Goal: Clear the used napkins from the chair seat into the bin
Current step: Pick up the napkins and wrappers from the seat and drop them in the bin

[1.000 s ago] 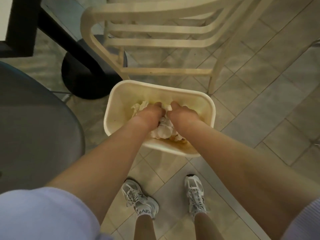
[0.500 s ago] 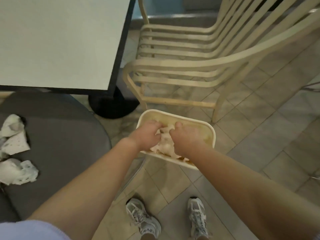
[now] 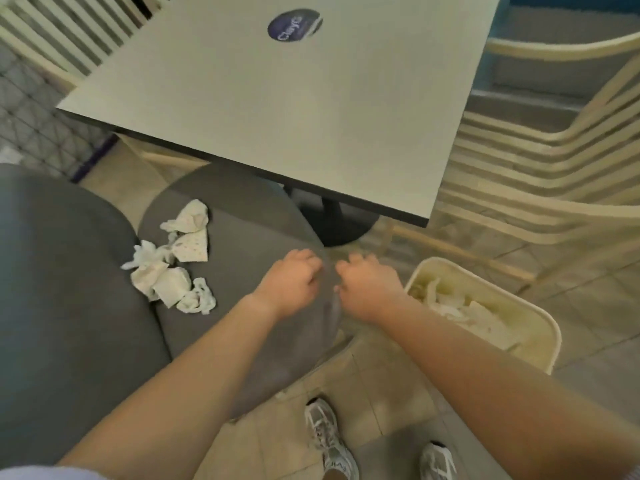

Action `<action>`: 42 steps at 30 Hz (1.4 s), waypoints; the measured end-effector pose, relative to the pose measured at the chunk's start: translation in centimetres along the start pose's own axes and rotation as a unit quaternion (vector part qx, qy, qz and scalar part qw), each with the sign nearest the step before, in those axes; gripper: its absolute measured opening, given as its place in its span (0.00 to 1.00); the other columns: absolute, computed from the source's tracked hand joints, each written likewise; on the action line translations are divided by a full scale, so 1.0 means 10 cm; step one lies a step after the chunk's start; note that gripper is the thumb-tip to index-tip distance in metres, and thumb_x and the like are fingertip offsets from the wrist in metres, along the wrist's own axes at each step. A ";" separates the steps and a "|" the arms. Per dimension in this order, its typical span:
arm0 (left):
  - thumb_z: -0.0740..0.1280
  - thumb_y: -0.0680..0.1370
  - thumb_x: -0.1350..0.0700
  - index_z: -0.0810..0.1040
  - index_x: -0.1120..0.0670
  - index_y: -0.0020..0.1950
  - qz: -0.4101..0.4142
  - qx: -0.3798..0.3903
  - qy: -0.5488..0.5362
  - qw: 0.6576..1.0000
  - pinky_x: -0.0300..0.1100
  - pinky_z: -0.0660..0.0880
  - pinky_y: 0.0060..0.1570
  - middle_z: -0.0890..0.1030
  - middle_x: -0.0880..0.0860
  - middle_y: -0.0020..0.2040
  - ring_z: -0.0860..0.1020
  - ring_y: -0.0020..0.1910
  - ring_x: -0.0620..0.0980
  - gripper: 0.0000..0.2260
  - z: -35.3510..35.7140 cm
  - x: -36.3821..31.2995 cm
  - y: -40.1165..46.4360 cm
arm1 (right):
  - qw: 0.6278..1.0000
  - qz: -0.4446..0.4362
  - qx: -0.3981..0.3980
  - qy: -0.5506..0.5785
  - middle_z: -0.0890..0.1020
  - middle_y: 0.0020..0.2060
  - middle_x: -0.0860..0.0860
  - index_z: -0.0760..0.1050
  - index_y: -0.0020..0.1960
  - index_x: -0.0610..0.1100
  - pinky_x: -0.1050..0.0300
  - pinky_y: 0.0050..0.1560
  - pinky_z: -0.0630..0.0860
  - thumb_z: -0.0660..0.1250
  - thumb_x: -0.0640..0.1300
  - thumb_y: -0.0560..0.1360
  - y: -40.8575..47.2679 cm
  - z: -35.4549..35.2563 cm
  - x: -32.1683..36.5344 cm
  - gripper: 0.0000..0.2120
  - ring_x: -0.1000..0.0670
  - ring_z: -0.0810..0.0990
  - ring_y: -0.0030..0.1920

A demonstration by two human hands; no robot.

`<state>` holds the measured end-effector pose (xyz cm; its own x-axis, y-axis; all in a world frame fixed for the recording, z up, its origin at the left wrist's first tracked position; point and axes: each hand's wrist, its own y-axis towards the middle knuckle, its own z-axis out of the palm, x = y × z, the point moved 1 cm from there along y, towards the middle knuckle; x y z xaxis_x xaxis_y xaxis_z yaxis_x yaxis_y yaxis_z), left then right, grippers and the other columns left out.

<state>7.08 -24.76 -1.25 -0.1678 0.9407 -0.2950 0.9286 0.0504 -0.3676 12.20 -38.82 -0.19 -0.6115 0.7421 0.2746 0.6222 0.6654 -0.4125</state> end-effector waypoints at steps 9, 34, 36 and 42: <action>0.61 0.74 0.60 0.77 0.55 0.58 -0.165 -0.118 -0.106 0.973 0.53 0.71 0.57 0.76 0.54 0.58 0.71 0.60 0.56 0.13 -0.27 1.45 -0.66 | 0.996 -0.056 -0.023 0.064 0.74 0.60 0.45 0.69 0.63 0.44 0.48 0.57 0.72 0.58 0.46 0.78 0.78 -0.04 1.39 0.15 0.42 0.69 0.64; 0.71 0.71 0.47 0.54 0.40 0.74 -0.353 -0.030 0.001 0.935 0.58 0.68 0.63 0.50 0.49 0.77 0.51 0.75 0.57 0.36 0.44 3.68 -0.39 | 0.881 -0.401 0.175 -0.181 0.62 0.71 0.46 0.63 0.72 0.48 0.43 0.59 0.69 0.67 0.38 0.74 2.62 1.43 2.65 0.29 0.40 0.61 0.68; 0.71 0.71 0.47 0.54 0.41 0.74 -0.344 -0.007 0.013 0.939 0.57 0.70 0.61 0.53 0.50 0.76 0.52 0.74 0.57 0.37 0.46 3.75 -0.36 | 0.867 -0.420 0.182 -0.196 0.63 0.70 0.46 0.64 0.72 0.48 0.44 0.56 0.71 0.68 0.39 0.74 2.69 1.46 2.64 0.29 0.41 0.62 0.68; 0.74 0.70 0.55 0.66 0.49 0.67 -0.327 -0.030 -0.022 0.944 0.52 0.74 0.56 0.63 0.53 0.69 0.56 0.68 0.60 0.29 0.52 3.75 -0.32 | 0.856 -0.434 0.197 -0.202 0.65 0.67 0.46 0.63 0.71 0.50 0.45 0.52 0.76 0.69 0.36 0.73 2.72 1.65 2.53 0.30 0.40 0.64 0.65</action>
<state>-3.90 8.60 -15.76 -0.7239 0.6874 -0.0587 0.6386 0.6355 -0.4341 5.59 -3.32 -18.85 -0.9284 -0.1585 0.3360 -0.3158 0.8132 -0.4889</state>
